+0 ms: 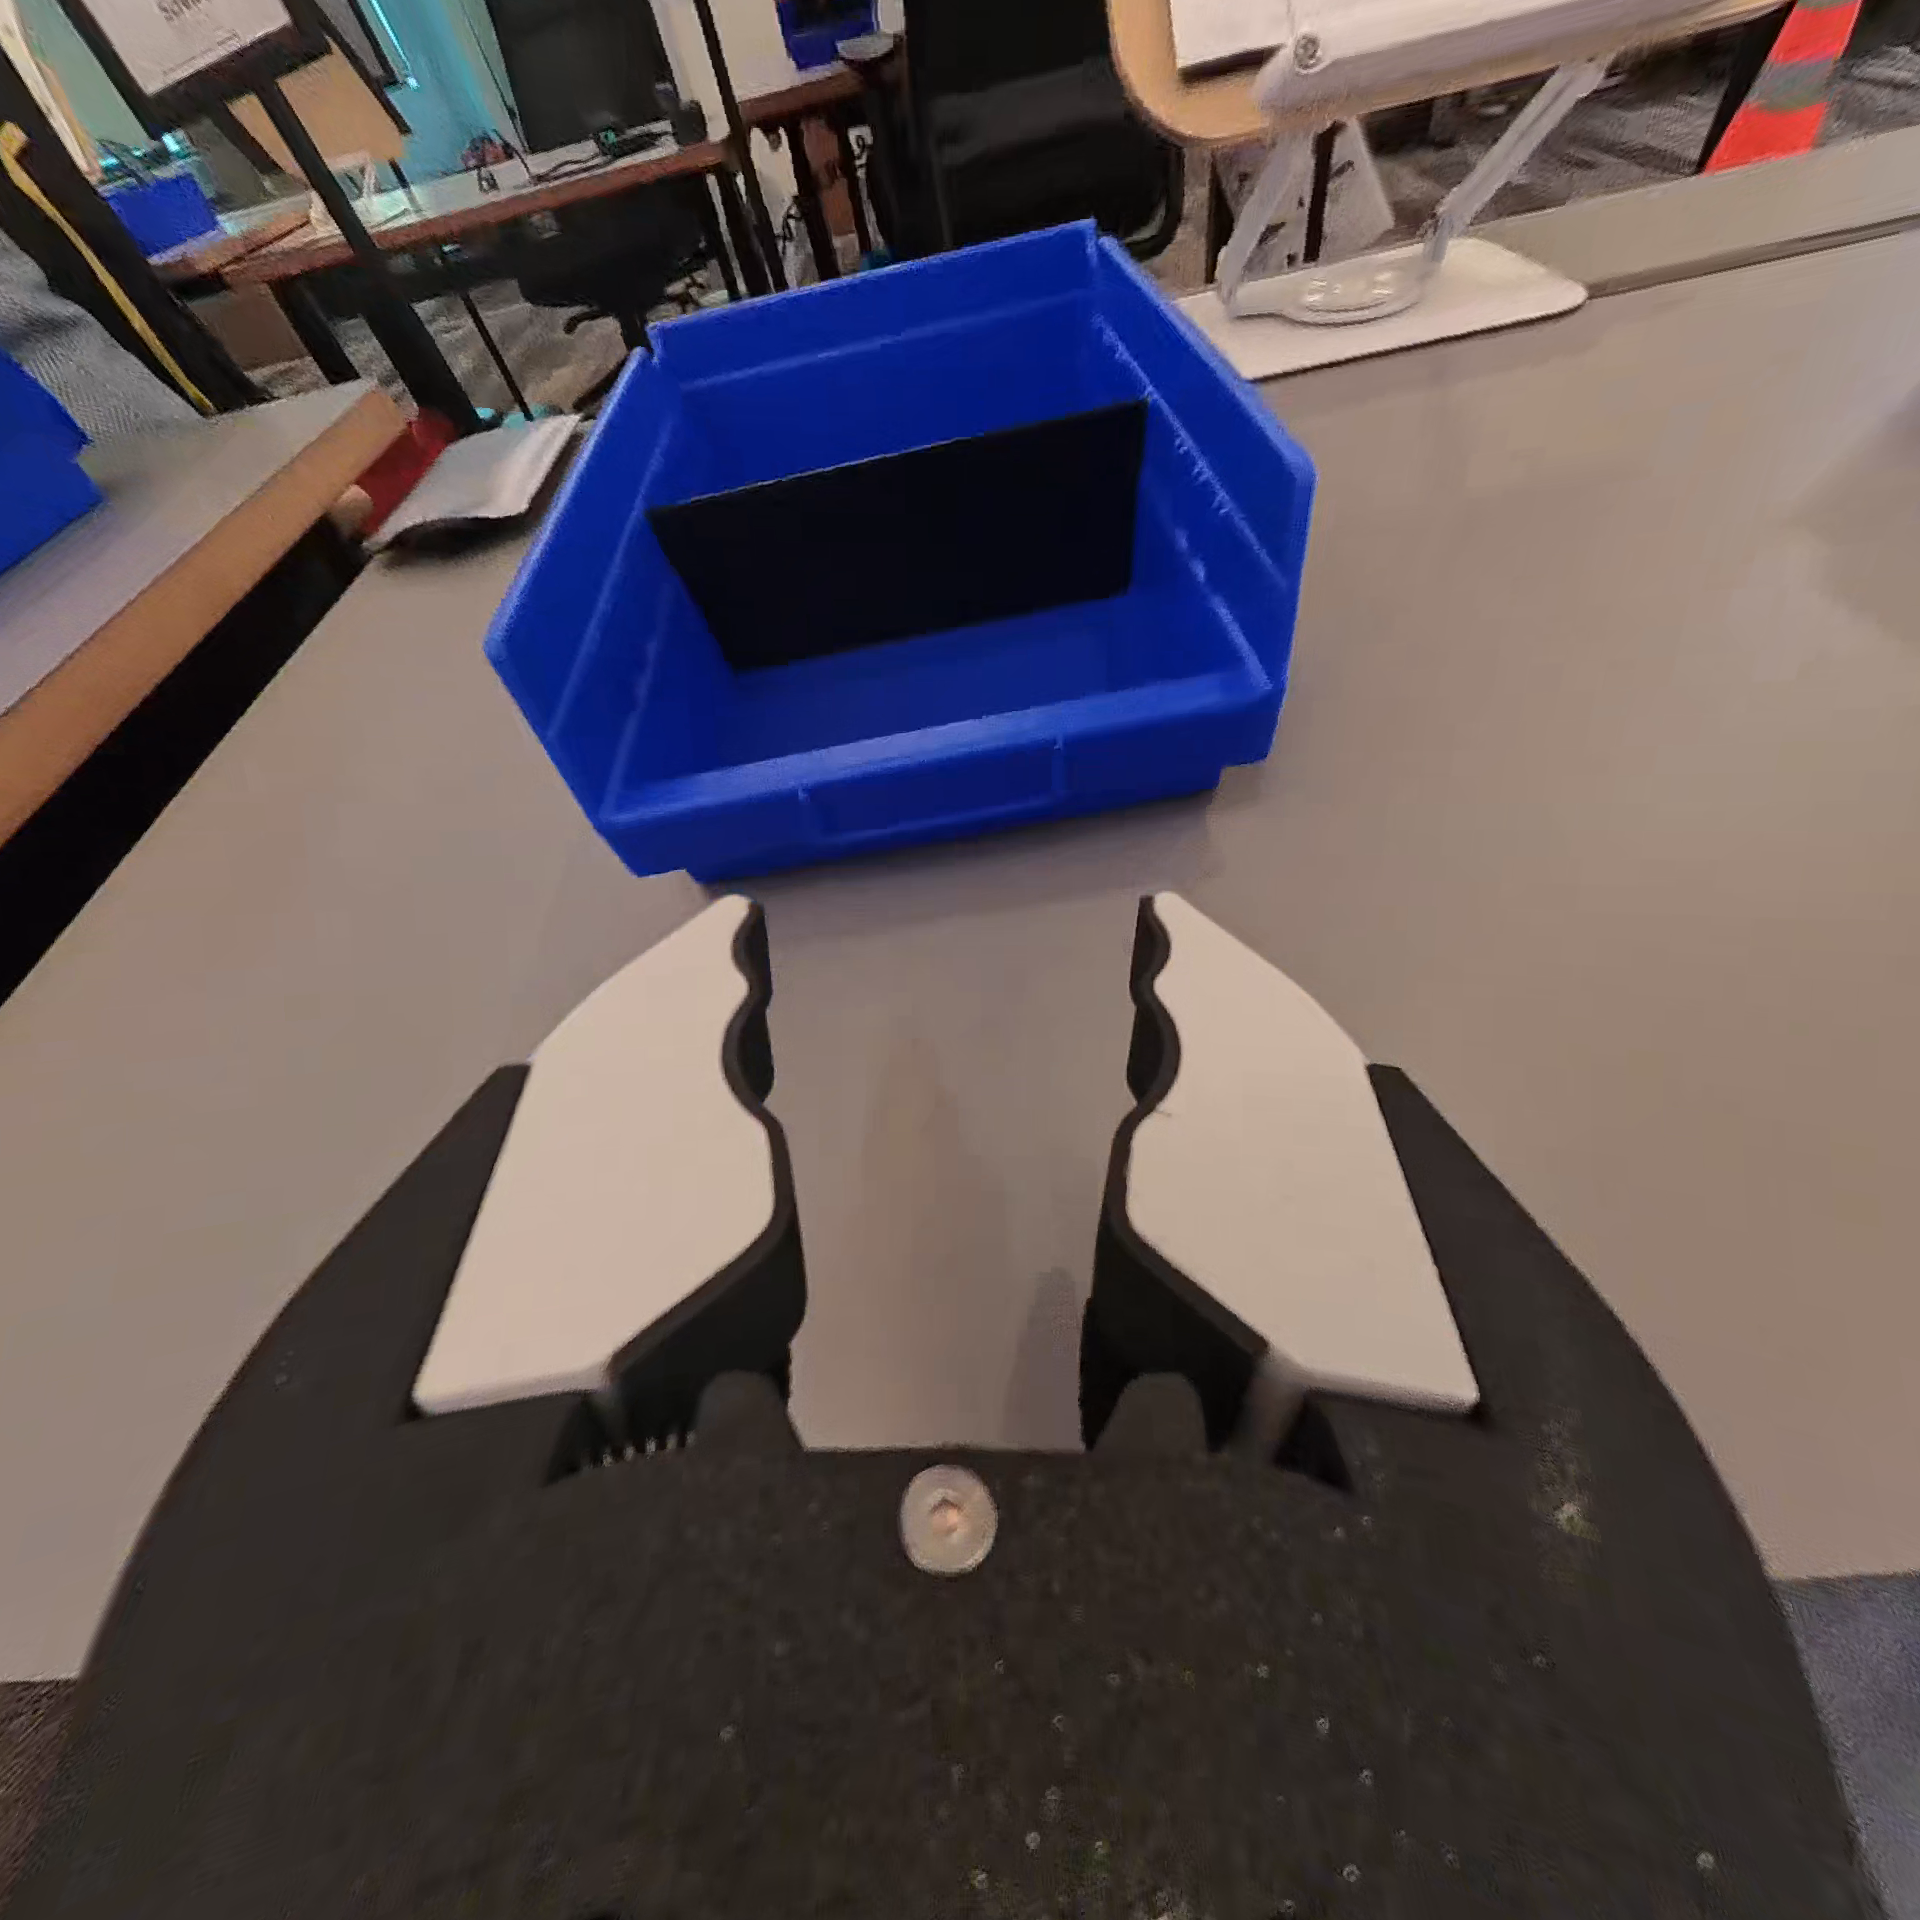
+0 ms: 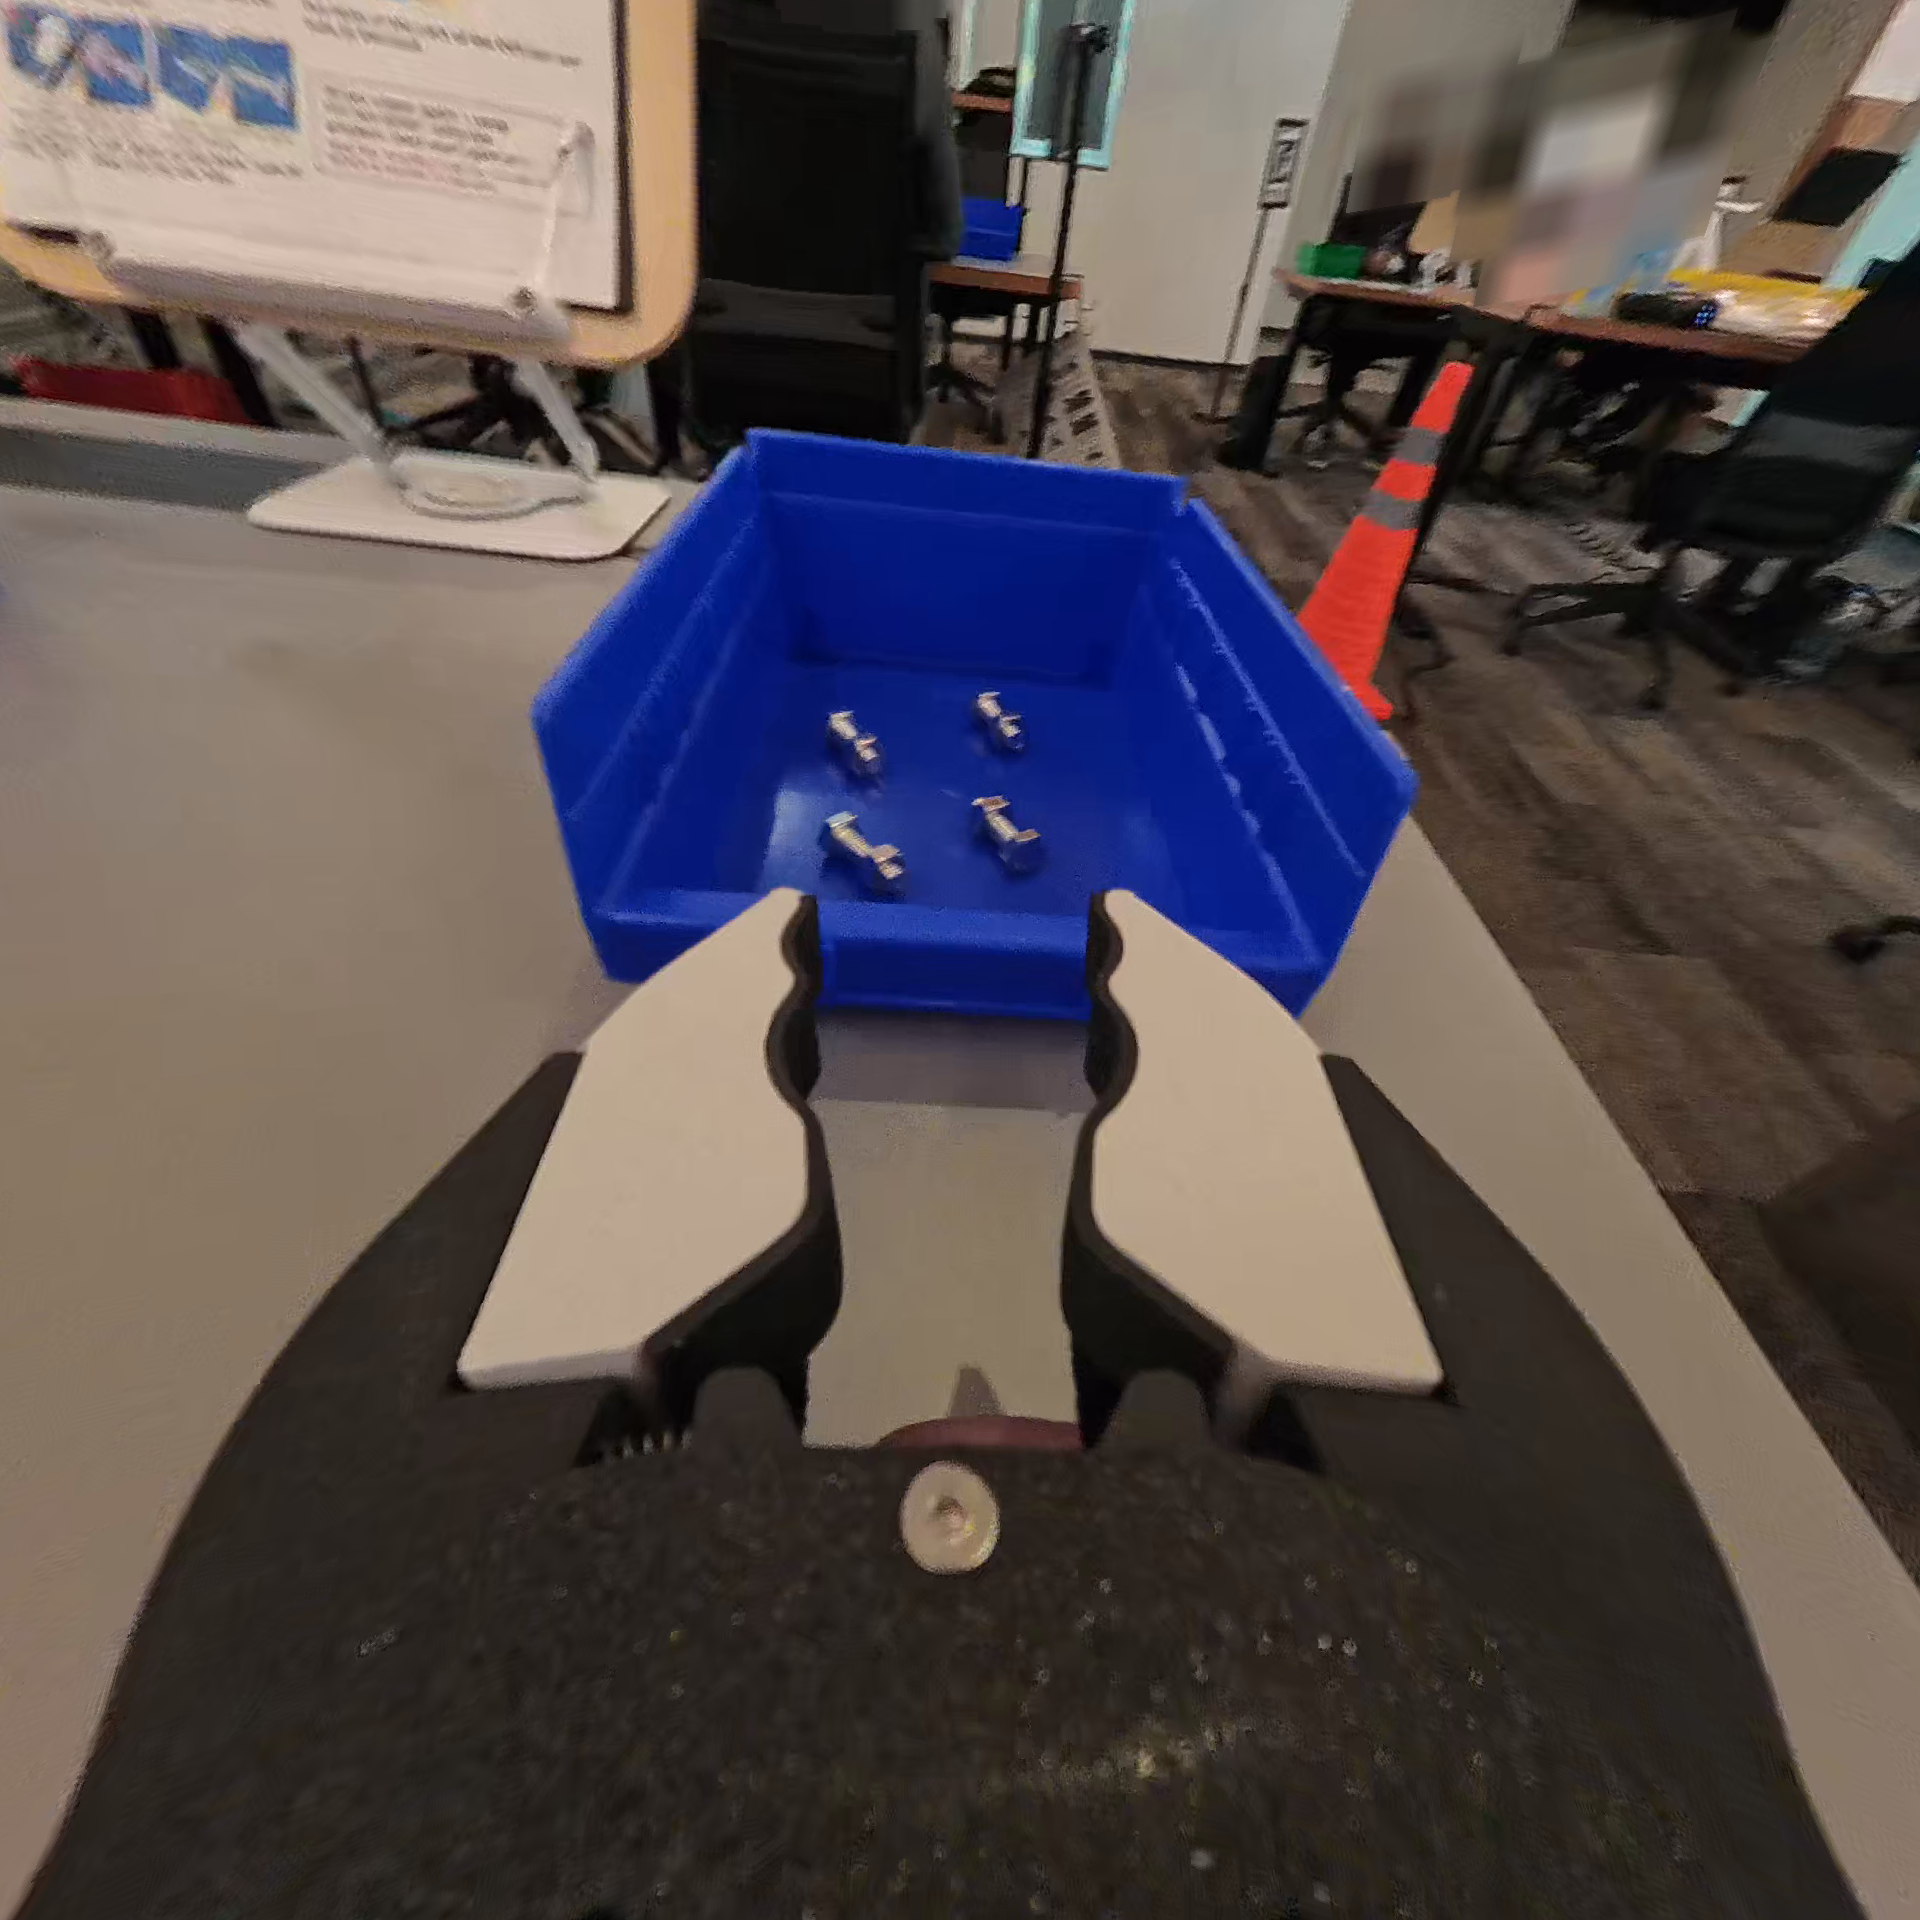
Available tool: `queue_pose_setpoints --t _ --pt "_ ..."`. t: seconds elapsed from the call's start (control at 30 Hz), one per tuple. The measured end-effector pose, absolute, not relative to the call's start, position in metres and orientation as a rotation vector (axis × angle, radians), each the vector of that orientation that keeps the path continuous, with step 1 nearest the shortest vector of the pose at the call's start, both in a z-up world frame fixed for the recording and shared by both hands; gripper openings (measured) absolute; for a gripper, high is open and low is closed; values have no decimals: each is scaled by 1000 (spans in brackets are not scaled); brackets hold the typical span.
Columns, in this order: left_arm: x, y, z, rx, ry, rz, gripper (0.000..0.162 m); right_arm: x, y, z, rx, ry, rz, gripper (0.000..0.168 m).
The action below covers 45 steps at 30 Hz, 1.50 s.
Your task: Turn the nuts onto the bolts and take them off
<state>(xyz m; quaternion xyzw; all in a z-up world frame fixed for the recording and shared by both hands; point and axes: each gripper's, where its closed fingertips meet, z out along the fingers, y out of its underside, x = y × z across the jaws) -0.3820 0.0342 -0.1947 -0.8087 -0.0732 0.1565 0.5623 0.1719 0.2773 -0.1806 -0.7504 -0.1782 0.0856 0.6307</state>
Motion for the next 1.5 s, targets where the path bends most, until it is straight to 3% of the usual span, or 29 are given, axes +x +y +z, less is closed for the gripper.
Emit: queue_pose_setpoints --t 0.2,0.93,1.1,1.2,1.3,1.5 --pt "-366 43 -209 -1940 -199 147 67 172 281 -190 -1719 -476 117 47" --pt "-347 32 -205 -1947 -202 3 73 173 268 -192 -1734 -485 181 47" --pt "-200 67 -186 -1998 49 -633 74 182 277 -201 -1788 -456 158 47" --pt "-122 102 -187 -2019 197 -595 75 199 289 -198 -1790 -409 123 49" --pt "-44 144 -189 -2031 295 -638 88 224 301 -194 -1799 -312 141 50" --pt "63 264 -201 -2022 456 -410 89 246 341 -204 -1881 -205 240 56"
